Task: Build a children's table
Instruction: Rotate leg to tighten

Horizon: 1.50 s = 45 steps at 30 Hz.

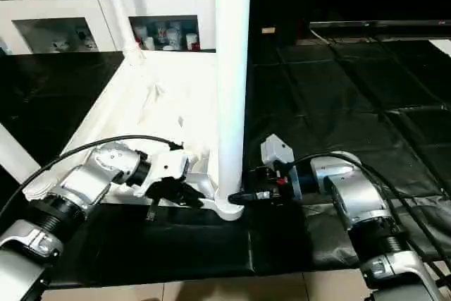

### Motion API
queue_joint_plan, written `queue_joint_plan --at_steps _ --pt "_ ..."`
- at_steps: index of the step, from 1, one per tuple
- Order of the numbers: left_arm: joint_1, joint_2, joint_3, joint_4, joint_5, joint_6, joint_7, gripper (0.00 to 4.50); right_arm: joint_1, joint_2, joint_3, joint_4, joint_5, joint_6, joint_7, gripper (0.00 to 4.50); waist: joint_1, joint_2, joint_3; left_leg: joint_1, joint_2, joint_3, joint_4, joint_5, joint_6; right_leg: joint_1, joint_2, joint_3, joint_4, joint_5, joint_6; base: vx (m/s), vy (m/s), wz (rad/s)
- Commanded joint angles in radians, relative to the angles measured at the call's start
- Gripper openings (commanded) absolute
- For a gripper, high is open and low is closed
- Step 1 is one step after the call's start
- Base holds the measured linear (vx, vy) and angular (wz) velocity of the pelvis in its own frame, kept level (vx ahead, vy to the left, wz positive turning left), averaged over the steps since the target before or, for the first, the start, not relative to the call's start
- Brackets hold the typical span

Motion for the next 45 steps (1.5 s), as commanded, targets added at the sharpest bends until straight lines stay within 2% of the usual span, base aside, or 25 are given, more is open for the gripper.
queue_joint_plan --at_steps 1,7,12,17,20,21,23,25,28,30,36,41,45 --pt "-0.008 -0.007 -0.035 -0.029 0.014 -0.029 -0.032 0.0 -0.015 0.017 0.012 -0.008 0.002 -0.011 0.014 1.9 -0.005 -0.014 -0.073 -0.003 0.015 0.008 -0.063 -0.133 0.095 0.069 -0.031 0.037 -0.056 -0.239 -0.232 0.0 0.0 0.0" --pt "-0.007 -0.008 -0.035 -0.028 0.014 -0.027 -0.028 0.0 -0.01 0.021 0.021 -0.019 0.007 -0.005 0.021 1.9 -0.006 -0.013 -0.073 -0.003 0.015 0.008 -0.063 -0.135 0.092 0.068 -0.03 0.037 -0.056 -0.245 -0.229 0.0 0.0 0.0" --pt "-0.003 -0.01 -0.035 -0.03 0.013 -0.025 -0.024 0.0 0.002 0.026 0.023 -0.017 -0.032 -0.069 -0.025 1.9 -0.007 -0.014 -0.072 -0.004 0.014 0.008 -0.063 -0.143 0.088 0.068 -0.031 0.037 -0.057 -0.254 -0.227 0.0 0.0 0.0" --pt "-0.005 -0.009 -0.033 -0.025 0.015 -0.03 -0.02 0.0 -0.006 0.025 0.024 -0.008 -0.031 -0.026 -0.028 1.9 -0.009 -0.013 -0.068 -0.002 0.013 0.008 -0.065 -0.171 0.08 0.067 -0.03 0.037 -0.064 -0.318 -0.206 0.0 0.0 0.0" --pt "-0.006 -0.008 -0.033 -0.024 0.016 -0.031 -0.019 0.0 -0.014 0.028 0.01 -0.008 -0.004 0.022 -0.021 1.9 -0.009 -0.013 -0.069 -0.001 0.013 0.007 -0.065 -0.171 0.078 0.067 -0.028 0.037 -0.063 -0.312 -0.207 0.0 0.0 0.0" --pt "-0.006 -0.008 -0.032 -0.024 0.016 -0.031 -0.018 0.0 -0.015 0.029 0.008 -0.007 -0.002 0.025 -0.019 2.24 -0.008 -0.014 -0.07 -0.002 0.014 0.007 -0.065 -0.165 0.08 0.067 -0.029 0.037 -0.061 -0.299 -0.211 0.0 0.0 0.0" --pt "-0.006 -0.007 -0.032 -0.024 0.018 -0.032 -0.017 0.0 -0.018 0.028 0.008 -0.003 0.0 0.032 -0.015 2.58 -0.008 -0.015 -0.07 -0.003 0.014 0.007 -0.065 -0.163 0.08 0.067 -0.029 0.037 -0.059 -0.291 -0.214 0.0 0.0 0.0" --pt "-0.005 -0.007 -0.032 -0.025 0.018 -0.032 -0.016 0.0 -0.018 0.027 0.011 -0.003 -0.004 0.027 -0.015 2.58 -0.008 -0.014 -0.069 -0.002 0.013 0.007 -0.065 -0.165 0.08 0.066 -0.029 0.038 -0.061 -0.297 -0.214 0.0 0.0 0.0" --pt "-0.003 -0.006 -0.031 -0.027 0.021 -0.032 -0.015 0.0 -0.013 0.022 0.022 -0.004 -0.034 -0.035 -0.023 2.88 -0.006 -0.012 -0.071 0.0 0.015 0.007 -0.064 -0.159 0.077 0.064 -0.03 0.038 -0.059 -0.289 -0.216 0.0 0.0 0.0" --pt "-0.002 -0.005 -0.031 -0.027 0.022 -0.033 -0.015 0.0 -0.007 0.019 0.029 -0.008 -0.043 -0.048 -0.02 2.88 -0.007 -0.014 -0.071 -0.001 0.015 0.008 -0.064 -0.154 0.079 0.065 -0.029 0.039 -0.056 -0.261 -0.224 0.0 0.0 0.0" --pt "-0.001 -0.006 -0.033 -0.025 0.024 -0.038 -0.013 0.0 0.003 0.021 0.031 -0.019 -0.046 -0.068 -0.019 2.88 -0.006 -0.013 -0.069 -0.002 0.014 0.007 -0.065 -0.165 0.08 0.067 -0.031 0.038 -0.059 -0.294 -0.213 0.0 0.0 0.0" --pt "-0.002 -0.006 -0.033 -0.021 0.026 -0.042 -0.012 0.0 0.004 0.024 0.033 -0.011 -0.039 -0.075 -0.013 2.88 -0.007 -0.012 -0.071 -0.002 0.015 0.007 -0.064 -0.16 0.083 0.066 -0.03 0.039 -0.057 -0.268 -0.222 0.0 0.0 0.0" --pt "-0.002 -0.007 -0.033 -0.021 0.026 -0.041 -0.013 0.0 0.005 0.027 0.031 -0.008 -0.031 -0.072 -0.008 2.51 -0.006 -0.014 -0.071 -0.003 0.015 0.007 -0.064 -0.158 0.085 0.067 -0.031 0.039 -0.056 -0.266 -0.224 0.0 0.0 0.0"
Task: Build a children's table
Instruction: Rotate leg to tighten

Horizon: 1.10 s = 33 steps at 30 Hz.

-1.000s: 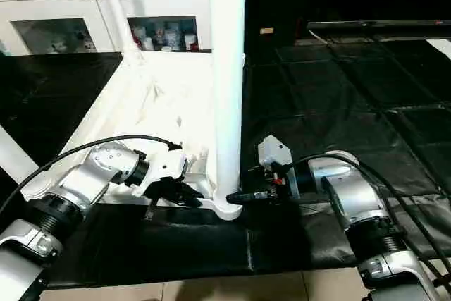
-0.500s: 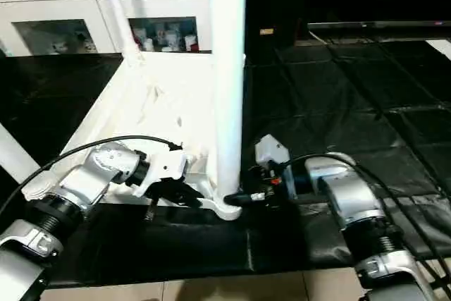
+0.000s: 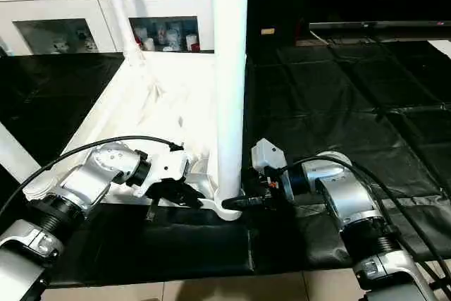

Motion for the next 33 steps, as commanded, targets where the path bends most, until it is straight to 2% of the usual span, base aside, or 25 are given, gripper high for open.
queue_joint_plan --at_steps 1,2,8,14,21,25,26,28,30,32,33 --pt "-0.002 -0.007 -0.03 -0.02 0.015 -0.023 -0.017 0.0 0.006 0.003 0.002 -0.007 0.008 -0.006 0.013 2.51 -0.007 -0.014 -0.07 -0.005 0.015 0.007 -0.067 -0.157 0.087 0.066 -0.029 0.038 -0.063 -0.268 -0.225 0.0 0.0 0.0" --pt "-0.002 -0.007 -0.03 -0.02 0.015 -0.023 -0.017 0.0 0.006 0.004 0.001 -0.008 0.012 0.0 0.017 2.22 -0.007 -0.015 -0.071 -0.005 0.015 0.007 -0.067 -0.154 0.087 0.067 -0.03 0.038 -0.063 -0.266 -0.224 0.0 0.0 0.0" --pt "-0.001 -0.007 -0.03 -0.02 0.013 -0.02 -0.018 0.0 0.015 0.008 -0.002 -0.027 0.039 0.032 0.031 1.93 -0.006 -0.009 -0.071 -0.004 0.015 0.007 -0.067 -0.16 0.087 0.066 -0.029 0.038 -0.063 -0.262 -0.228 0.0 0.0 0.0" --pt "0.001 -0.012 -0.028 -0.02 0.01 -0.013 -0.014 0.0 0.037 0.008 0.009 -0.052 0.047 0.053 0.041 1.91 -0.004 -0.011 -0.07 -0.003 0.016 0.008 -0.068 -0.166 0.084 0.066 -0.029 0.038 -0.065 -0.265 -0.225 0.0 0.0 0.0" --pt "0.0 -0.014 -0.025 -0.021 0.01 -0.004 -0.008 0.0 0.046 0.014 0.009 -0.065 0.056 0.074 0.033 1.91 -0.006 -0.012 -0.068 -0.003 0.015 0.007 -0.07 -0.186 0.075 0.066 -0.031 0.038 -0.07 -0.312 -0.209 0.0 0.0 0.0" --pt "0.005 -0.047 0.002 -0.032 -0.014 0.076 0.032 0.0 0.063 0.057 -0.006 -0.068 0.045 0.134 -0.083 1.91 -0.008 -0.016 -0.065 -0.004 0.015 0.007 -0.073 -0.179 0.071 0.065 -0.03 0.039 -0.07 -0.322 -0.204 0.0 0.0 0.0" --pt "0.003 -0.07 0.014 -0.03 -0.018 0.113 0.07 0.0 0.074 0.085 -0.014 -0.068 0.039 0.148 -0.141 1.91 -0.011 -0.016 -0.061 -0.004 0.013 0.007 -0.074 -0.201 0.067 0.064 -0.03 0.037 -0.076 -0.364 -0.192 0.0 0.0 0.0" --pt "0.003 -0.071 0.015 -0.03 -0.018 0.114 0.071 0.0 0.075 0.086 -0.014 -0.068 0.038 0.148 -0.143 1.91 -0.015 -0.016 -0.058 0.001 0.01 0.005 -0.076 -0.238 0.053 0.062 -0.031 0.034 -0.086 -0.449 -0.164 0.0 0.0 0.0" --pt "-0.007 -0.128 0.041 -0.006 -0.019 0.159 0.169 0.0 0.089 0.15 -0.028 -0.056 0.026 0.159 -0.251 1.91 -0.025 -0.016 -0.054 0.006 0.006 0.002 -0.076 -0.276 0.04 0.057 -0.031 0.029 -0.099 -0.537 -0.125 0.0 0.0 0.0" --pt "-0.01 -0.153 0.052 0.004 -0.022 0.177 0.208 0.0 0.089 0.178 -0.034 -0.047 0.015 0.165 -0.303 1.91 -0.035 -0.015 -0.051 0.006 0.002 0.002 -0.075 -0.29 0.034 0.053 -0.029 0.025 -0.106 -0.572 -0.109 0.0 0.0 0.0" --pt "-0.015 -0.173 0.061 0.011 -0.022 0.194 0.242 0.0 0.087 0.201 -0.041 -0.04 0.01 0.173 -0.342 1.91 -0.053 -0.019 -0.05 0.002 -0.003 -0.003 -0.074 -0.314 0.032 0.057 -0.028 0.016 -0.114 -0.629 -0.075 0.0 0.0 0.0"
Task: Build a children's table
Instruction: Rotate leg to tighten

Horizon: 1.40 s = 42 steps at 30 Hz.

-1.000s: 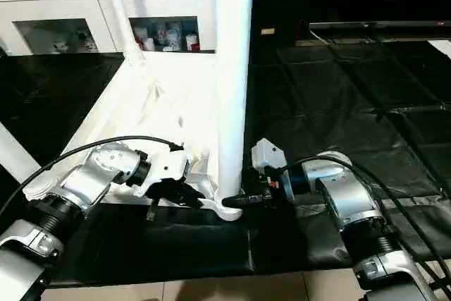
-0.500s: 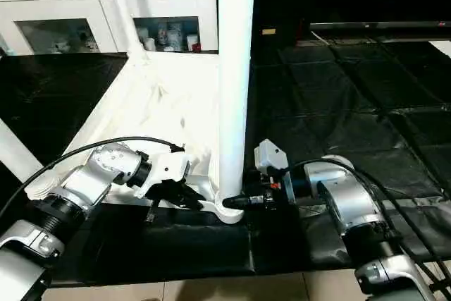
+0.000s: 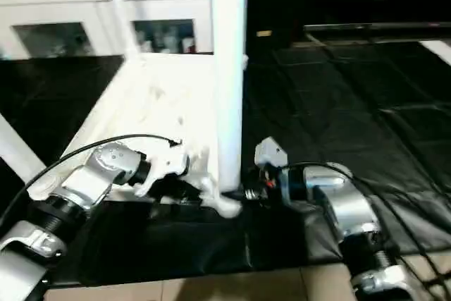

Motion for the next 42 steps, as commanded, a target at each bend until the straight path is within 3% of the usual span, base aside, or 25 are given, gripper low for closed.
queue_joint_plan --at_steps 1,2,3,5,7,8,10,12,14,15,16,17,18,21,23,27,29,32,35,38,41,42 --pt "-0.028 -0.114 0.001 0.001 -0.041 0.03 0.105 0.0 -0.006 0.107 0.064 0.019 0.002 0.047 -0.078 1.91 -0.007 -0.017 -0.049 -0.008 -0.003 -0.002 -0.075 -0.319 0.034 0.044 -0.028 0.015 -0.113 -0.636 -0.075 0.0 0.0 0.0" --pt "-0.033 -0.131 0.011 0.007 -0.042 0.046 0.134 0.0 -0.011 0.128 0.056 0.023 0.002 0.059 -0.112 1.91 -0.02 -0.017 -0.047 -0.005 -0.006 -0.004 -0.073 -0.337 0.034 0.042 -0.027 0.006 -0.121 -0.662 -0.063 0.0 0.0 0.0" --pt "-0.048 -0.16 0.031 0.026 -0.043 0.066 0.191 0.0 -0.025 0.167 0.04 0.041 0.0 0.081 -0.18 1.91 -0.031 -0.014 -0.049 -0.01 -0.006 -0.008 -0.074 -0.345 0.035 0.047 -0.027 0.0 -0.124 -0.663 -0.054 0.0 0.0 0.0" --pt "-0.071 -0.202 0.06 0.052 -0.041 0.095 0.274 0.0 -0.051 0.227 0.012 0.071 -0.003 0.119 -0.291 1.91 -0.044 -0.013 -0.05 -0.012 -0.006 -0.013 -0.076 -0.361 0.035 0.047 -0.026 -0.006 -0.127 -0.655 -0.051 0.0 0.0 0.0" --pt "-0.101 -0.239 0.084 0.087 -0.029 0.104 0.359 0.0 -0.082 0.286 -0.012 0.11 -0.025 0.14 -0.414 1.91 -0.067 -0.008 -0.056 -0.017 -0.003 -0.02 -0.079 -0.361 0.037 0.053 -0.029 -0.01 -0.124 -0.591 -0.075 0.0 0.0 0.0" --pt "-0.114 -0.25 0.091 0.104 -0.018 0.103 0.393 0.0 -0.096 0.311 -0.026 0.125 -0.032 0.148 -0.466 1.91 -0.076 -0.006 -0.054 -0.027 -0.002 -0.026 -0.083 -0.366 0.041 0.06 -0.03 -0.016 -0.123 -0.568 -0.081 0.0 0.0 0.0" --pt "-0.14 -0.261 0.098 0.145 0.012 0.086 0.464 0.0 -0.123 0.345 -0.039 0.151 -0.061 0.153 -0.557 1.91 -0.086 -0.006 -0.057 -0.017 -0.003 -0.025 -0.082 -0.381 0.044 0.054 -0.033 -0.017 -0.128 -0.54 -0.093 0.0 0.0 0.0" --pt "-0.147 -0.262 0.099 0.156 0.019 0.081 0.475 0.0 -0.13 0.352 -0.04 0.157 -0.073 0.158 -0.58 1.91 -0.091 -0.009 -0.057 -0.021 -0.004 -0.022 -0.082 -0.366 0.061 0.057 -0.033 -0.011 -0.124 -0.507 -0.117 0.0 0.0 0.0" --pt "-0.157 -0.255 0.099 0.172 0.031 0.067 0.485 0.0 -0.138 0.37 -0.076 0.156 -0.051 0.179 -0.608 1.91 -0.09 -0.005 -0.058 -0.022 -0.002 -0.02 -0.083 -0.34 0.069 0.058 -0.034 -0.005 -0.119 -0.473 -0.133 0.0 0.0 0.0" --pt "-0.16 -0.25 0.099 0.175 0.034 0.063 0.483 0.0 -0.135 0.372 -0.09 0.152 -0.038 0.181 -0.609 2.26 -0.088 -0.006 -0.06 -0.023 0.0 -0.019 -0.083 -0.323 0.071 0.059 -0.035 -0.002 -0.115 -0.441 -0.146 0.0 0.0 0.0" --pt "-0.161 -0.244 0.098 0.179 0.036 0.057 0.481 0.0 -0.131 0.373 -0.103 0.144 -0.031 0.182 -0.611 2.26 -0.086 -0.005 -0.062 -0.023 0.0 -0.018 -0.083 -0.311 0.073 0.061 -0.036 -0.001 -0.112 -0.42 -0.154 0.0 0.0 0.0" --pt "-0.162 -0.24 0.097 0.181 0.038 0.052 0.477 0.0 -0.126 0.37 -0.109 0.138 -0.028 0.181 -0.61 2.26 -0.085 -0.006 -0.062 -0.025 0.002 -0.018 -0.084 -0.299 0.075 0.063 -0.036 0.001 -0.109 -0.398 -0.163 0.0 0.0 0.0" --pt "-0.164 -0.235 0.097 0.188 0.041 0.044 0.473 0.0 -0.118 0.366 -0.112 0.127 -0.032 0.183 -0.609 2.68 -0.08 -0.005 -0.064 -0.026 0.002 -0.015 -0.082 -0.268 0.084 0.064 -0.036 0.005 -0.103 -0.35 -0.183 0.0 0.0 0.0" --pt "-0.164 -0.225 0.093 0.198 0.044 0.027 0.462 0.0 -0.101 0.355 -0.112 0.104 -0.035 0.182 -0.607 2.7 -0.072 -0.006 -0.066 -0.025 0.004 -0.01 -0.079 -0.231 0.093 0.066 -0.036 0.008 -0.096 -0.31 -0.206 0.0 0.0 0.0" --pt "-0.16 -0.214 0.089 0.202 0.046 0.011 0.448 0.0 -0.076 0.342 -0.115 0.069 -0.027 0.183 -0.598 2.93 -0.068 -0.005 -0.066 -0.024 0.004 -0.009 -0.078 -0.219 0.094 0.066 -0.037 0.01 -0.094 -0.301 -0.208 0.0 0.0 0.0" --pt "-0.139 -0.168 0.085 0.192 0.044 -0.054 0.382 0.0 0.024 0.258 -0.132 -0.076 -0.005 0.187 -0.521 3.22 -0.042 -0.004 -0.069 -0.019 0.007 -0.007 -0.079 -0.176 0.103 0.069 -0.036 0.015 -0.091 -0.263 -0.202 0.0 0.0 0.0" --pt "-0.133 -0.158 0.084 0.186 0.041 -0.065 0.368 0.0 0.044 0.234 -0.133 -0.108 0.0 0.186 -0.497 3.34 -0.038 -0.001 -0.07 -0.024 0.007 -0.008 -0.078 -0.15 0.11 0.074 -0.035 0.014 -0.086 -0.226 -0.211 0.0 0.0 0.0" --pt "-0.102 -0.112 0.071 0.158 0.035 -0.12 0.293 0.0 0.12 0.136 -0.169 -0.227 0.084 0.185 -0.353 3.58 -0.028 -0.001 -0.071 -0.023 0.01 -0.008 -0.077 -0.136 0.128 0.075 -0.036 0.016 -0.08 -0.192 -0.229 0.0 0.0 0.0" --pt "-0.081 -0.094 0.065 0.13 0.027 -0.134 0.257 0.0 0.161 0.072 -0.189 -0.271 0.118 0.159 -0.268 3.95 -0.015 -0.006 -0.069 -0.021 0.015 -0.005 -0.077 -0.133 0.133 0.073 -0.036 0.018 -0.077 -0.189 -0.235 0.0 0.0 0.0" --pt "-0.059 -0.092 0.085 0.093 -0.003 -0.128 0.253 0.0 0.198 -0.006 -0.234 -0.342 0.202 0.226 -0.159 4.21 0.0 -0.013 -0.065 -0.018 0.015 -0.003 -0.079 -0.151 0.127 0.071 -0.038 0.02 -0.082 -0.248 -0.218 0.0 0.0 0.0" --pt "-0.045 -0.094 0.097 0.065 -0.021 -0.116 0.249 0.0 0.205 -0.037 -0.246 -0.371 0.25 0.26 -0.118 4.38 0.005 -0.011 -0.066 -0.019 0.014 -0.003 -0.078 -0.142 0.124 0.07 -0.038 0.02 -0.084 -0.268 -0.205 0.0 0.0 0.0" --pt "-0.031 -0.094 0.102 0.034 -0.033 -0.09 0.242 0.44 0.206 -0.05 -0.255 -0.389 0.291 0.286 -0.089 4.5 0.007 -0.016 -0.065 -0.022 0.014 -0.003 -0.078 -0.132 0.122 0.071 -0.039 0.02 -0.083 -0.276 -0.199 0.0 0.0 0.0"
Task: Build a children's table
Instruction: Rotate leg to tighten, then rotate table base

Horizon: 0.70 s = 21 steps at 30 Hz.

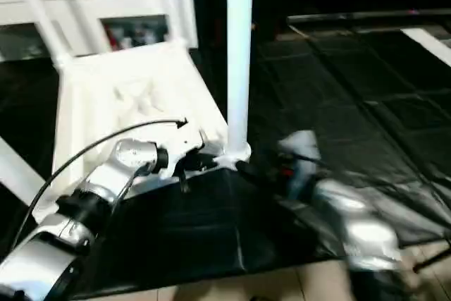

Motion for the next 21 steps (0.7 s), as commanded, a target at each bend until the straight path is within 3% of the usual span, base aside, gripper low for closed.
queue_joint_plan --at_steps 1,2,4,8,10,12,13,16,17,18,19,20,21 --pt "0.011 -0.003 0.033 -0.083 -0.065 0.006 -0.007 0.44 0.003 -0.017 -0.017 -0.045 0.066 0.042 0.048 4.5 0.009 -0.021 -0.07 -0.014 0.013 0.01 -0.063 -0.131 0.116 0.074 -0.038 0.042 -0.056 -0.285 -0.188 0.0 0.0 0.0" --pt "0.035 -0.003 0.042 -0.133 -0.077 0.029 -0.003 0.44 0.007 -0.031 -0.026 -0.075 0.126 0.078 0.084 4.5 0.012 -0.02 -0.072 -0.012 0.016 0.009 -0.062 -0.122 0.122 0.076 -0.042 0.043 -0.053 -0.269 -0.199 0.0 0.0 0.0" --pt "0.046 -0.003 0.047 -0.158 -0.083 0.043 -0.002 0.61 0.008 -0.034 -0.026 -0.088 0.144 0.09 0.093 4.5 0.017 -0.019 -0.071 -0.011 0.018 0.01 -0.06 -0.11 0.13 0.068 -0.038 0.043 -0.053 -0.256 -0.206 0.0 0.0 0.0" --pt "0.139 0.002 0.085 -0.352 -0.133 0.143 0.015 0.94 -0.016 -0.004 0.001 -0.118 0.183 0.104 0.097 4.5 0.02 -0.026 -0.067 -0.011 0.018 0.012 -0.064 -0.124 0.108 0.065 -0.038 0.042 -0.057 -0.312 -0.184 0.0 0.0 0.0" --pt "0.151 0.003 0.089 -0.376 -0.14 0.156 0.017 1.14 -0.022 0.004 0.002 -0.115 0.182 0.102 0.09 4.5 0.019 -0.022 -0.064 -0.01 0.016 0.012 -0.065 -0.142 0.094 0.061 -0.038 0.041 -0.062 -0.362 -0.165 0.0 0.0 0.0" --pt "0.231 0.013 0.097 -0.523 -0.191 0.244 0.021 1.28 -0.056 0.048 0.004 -0.113 0.199 0.102 0.046 4.5 0.022 -0.013 -0.063 -0.006 0.017 0.011 -0.068 -0.153 0.078 0.056 -0.036 0.042 -0.065 -0.376 -0.152 0.0 0.0 0.0" --pt "0.264 0.019 0.098 -0.58 -0.209 0.278 0.022 1.37 -0.065 0.064 0.006 -0.116 0.206 0.101 0.031 4.5 0.019 -0.014 -0.065 -0.011 0.022 0.007 -0.071 -0.146 0.065 0.063 -0.04 0.044 -0.055 -0.351 -0.16 0.0 0.0 0.0" --pt "0.373 0.036 0.104 -0.732 -0.253 0.371 0.033 1.46 -0.101 0.114 0.01 -0.115 0.216 0.095 -0.015 4.5 0.019 -0.012 -0.062 -0.007 0.019 0.01 -0.071 -0.163 0.058 0.055 -0.033 0.045 -0.057 -0.355 -0.159 0.0 0.0 0.0" --pt "0.373 0.036 0.104 -0.732 -0.253 0.371 0.033 1.59 -0.101 0.114 0.01 -0.115 0.216 0.095 -0.015 4.5 0.019 -0.011 -0.063 -0.008 0.021 0.008 -0.073 -0.163 0.054 0.057 -0.036 0.046 -0.054 -0.351 -0.161 0.0 0.0 0.0" --pt "0.472 0.042 0.12 -0.848 -0.296 0.433 0.049 1.67 -0.125 0.149 0.02 -0.101 0.21 0.084 -0.046 4.5 0.019 -0.011 -0.064 -0.009 0.022 0.006 -0.073 -0.164 0.043 0.059 -0.038 0.047 -0.048 -0.345 -0.159 0.0 0.0 0.0" --pt "0.494 0.042 0.125 -0.872 -0.307 0.445 0.053 1.71 -0.13 0.156 0.022 -0.097 0.208 0.08 -0.052 4.5 0.014 -0.012 -0.057 -0.015 0.02 0.009 -0.078 -0.168 0.05 0.057 -0.033 0.047 -0.056 -0.354 -0.154 0.0 0.0 0.0" --pt "0.531 0.044 0.134 -0.905 -0.321 0.459 0.06 1.71 -0.137 0.168 0.028 -0.087 0.196 0.07 -0.064 4.5 0.015 -0.011 -0.056 -0.006 0.018 0.012 -0.074 -0.191 0.045 0.049 -0.029 0.047 -0.059 -0.375 -0.149 0.0 0.0 0.0" --pt "0.566 0.048 0.142 -0.931 -0.33 0.468 0.066 1.9 -0.141 0.177 0.035 -0.078 0.182 0.058 -0.076 4.5 0.012 -0.018 -0.053 -0.011 0.018 0.011 -0.076 -0.195 0.044 0.051 -0.03 0.048 -0.059 -0.382 -0.146 0.0 0.0 0.0"
